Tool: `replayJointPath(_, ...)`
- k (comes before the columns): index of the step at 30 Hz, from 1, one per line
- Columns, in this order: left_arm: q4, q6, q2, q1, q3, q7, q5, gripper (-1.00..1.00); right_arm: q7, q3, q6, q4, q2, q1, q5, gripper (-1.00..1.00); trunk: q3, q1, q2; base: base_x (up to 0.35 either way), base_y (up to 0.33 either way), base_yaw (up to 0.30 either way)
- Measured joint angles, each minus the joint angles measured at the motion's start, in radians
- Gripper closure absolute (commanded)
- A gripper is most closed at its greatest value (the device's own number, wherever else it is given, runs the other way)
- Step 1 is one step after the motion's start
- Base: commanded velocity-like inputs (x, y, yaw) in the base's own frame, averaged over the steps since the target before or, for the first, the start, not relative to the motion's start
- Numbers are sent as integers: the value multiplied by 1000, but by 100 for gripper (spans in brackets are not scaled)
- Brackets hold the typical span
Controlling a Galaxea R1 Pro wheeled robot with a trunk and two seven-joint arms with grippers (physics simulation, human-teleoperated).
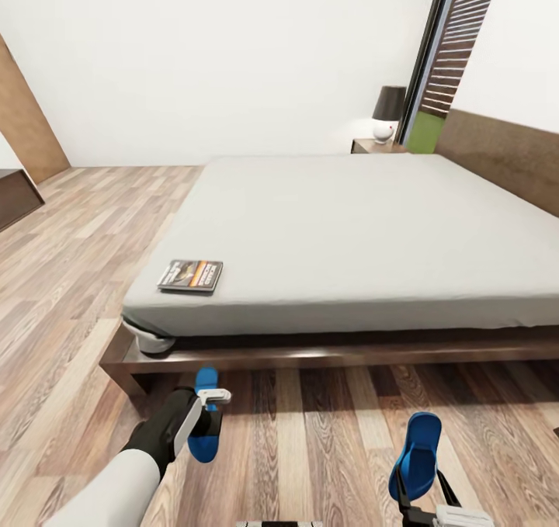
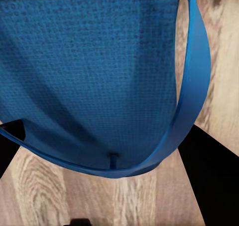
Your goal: In the bedroom, move the book from the bed onto either nightstand, and place the two sandals side by side next to the bed.
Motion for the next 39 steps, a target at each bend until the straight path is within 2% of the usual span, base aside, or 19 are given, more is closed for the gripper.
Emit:
replayJointPath(18, 0, 1, -5, -1, 0, -7, 7, 100, -1, -6, -4, 3, 0, 0, 0, 100, -56, 69, -126, 0, 0, 0)
replayJointPath(21, -14, 12, -5, -1, 1, -5, 8, 100, -1, -6, -4, 3, 0, 0, 1, 100, -56, 69, -126, 0, 0, 0)
replayJointPath(23, -39, 47, -6, -1, 1, -3, 7, 100, -1, -6, -4, 3, 0, 0, 1, 100, -56, 69, -126, 0, 0, 0)
replayJointPath(26, -41, 78, -19, -5, -6, 6, 5, 100, -1, -6, -4, 3, 0, 0, 1, 100, -56, 69, -126, 0, 0, 0)
replayJointPath(28, -30, 131, -25, -48, -9, 19, 5, 100, -1, -6, -4, 2, -1, 0, 0, 100, -56, 69, -126, 0, 0, 0)
replayJointPath(30, 177, 167, -15, -199, -9, 40, 2, 100, -1, -6, -5, 1, -2, 0, 0, 100, -56, 69, -126, 0, 0, 0)
replayJointPath(32, 298, 172, -7, -274, -8, 43, 2, 100, -1, -6, -5, 1, -2, 0, -1, 100, -56, 69, -126, 0, 0, 0)
replayJointPath(39, 317, 173, -13, -290, -3, 39, 2, 100, -1, -6, -5, 0, -2, 0, -1, 100, -60, 70, -126, 0, 0, 0)
